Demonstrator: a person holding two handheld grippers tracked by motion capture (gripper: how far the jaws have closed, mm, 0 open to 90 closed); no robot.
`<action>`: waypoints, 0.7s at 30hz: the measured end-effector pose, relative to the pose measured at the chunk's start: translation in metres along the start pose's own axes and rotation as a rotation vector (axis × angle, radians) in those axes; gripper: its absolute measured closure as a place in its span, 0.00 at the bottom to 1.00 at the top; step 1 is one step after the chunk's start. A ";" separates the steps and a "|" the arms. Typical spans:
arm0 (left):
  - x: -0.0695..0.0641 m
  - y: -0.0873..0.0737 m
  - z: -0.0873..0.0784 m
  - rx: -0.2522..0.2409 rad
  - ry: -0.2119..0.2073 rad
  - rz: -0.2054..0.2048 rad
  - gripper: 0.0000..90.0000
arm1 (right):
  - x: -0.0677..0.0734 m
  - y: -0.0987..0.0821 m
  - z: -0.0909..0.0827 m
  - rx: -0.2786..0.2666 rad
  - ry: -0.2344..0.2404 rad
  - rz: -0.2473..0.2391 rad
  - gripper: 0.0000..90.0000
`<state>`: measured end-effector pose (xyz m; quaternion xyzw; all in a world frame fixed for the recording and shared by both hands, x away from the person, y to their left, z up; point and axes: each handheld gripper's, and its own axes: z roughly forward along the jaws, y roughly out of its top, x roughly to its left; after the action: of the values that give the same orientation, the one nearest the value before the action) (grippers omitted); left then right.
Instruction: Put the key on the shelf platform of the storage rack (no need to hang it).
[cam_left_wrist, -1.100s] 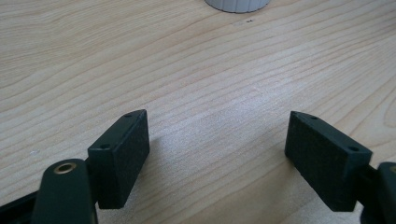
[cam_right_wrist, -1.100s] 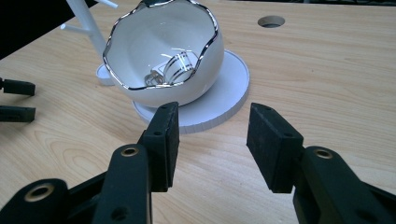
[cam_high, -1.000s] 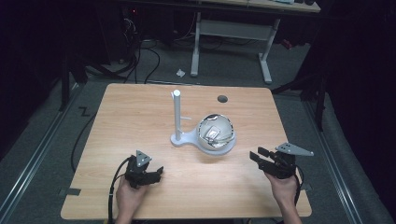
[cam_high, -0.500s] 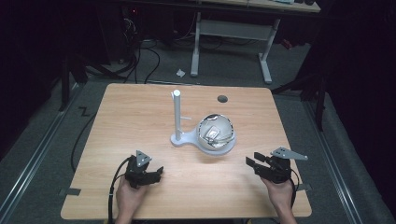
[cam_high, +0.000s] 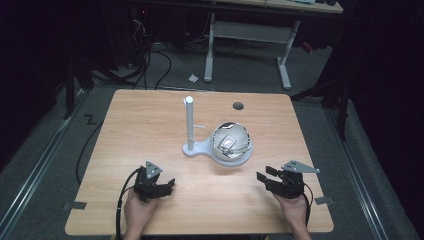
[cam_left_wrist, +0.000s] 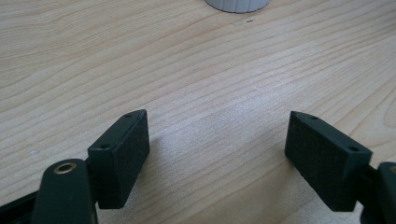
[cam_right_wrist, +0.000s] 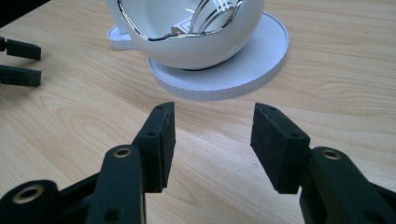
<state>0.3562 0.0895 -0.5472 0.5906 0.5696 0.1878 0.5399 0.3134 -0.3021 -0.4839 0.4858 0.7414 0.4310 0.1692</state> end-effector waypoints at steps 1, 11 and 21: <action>0.000 0.000 0.000 0.000 0.000 0.000 0.25 | 0.000 0.000 0.001 0.000 0.001 -0.005 0.56; 0.000 0.000 0.000 0.000 0.000 0.000 0.25 | 0.007 -0.006 0.011 0.012 0.014 -0.017 0.56; 0.000 0.000 0.000 0.000 0.000 0.000 0.25 | 0.015 -0.012 0.022 0.040 0.004 -0.045 0.54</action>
<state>0.3562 0.0895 -0.5472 0.5906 0.5696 0.1877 0.5399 0.3140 -0.2805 -0.5040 0.4712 0.7611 0.4130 0.1675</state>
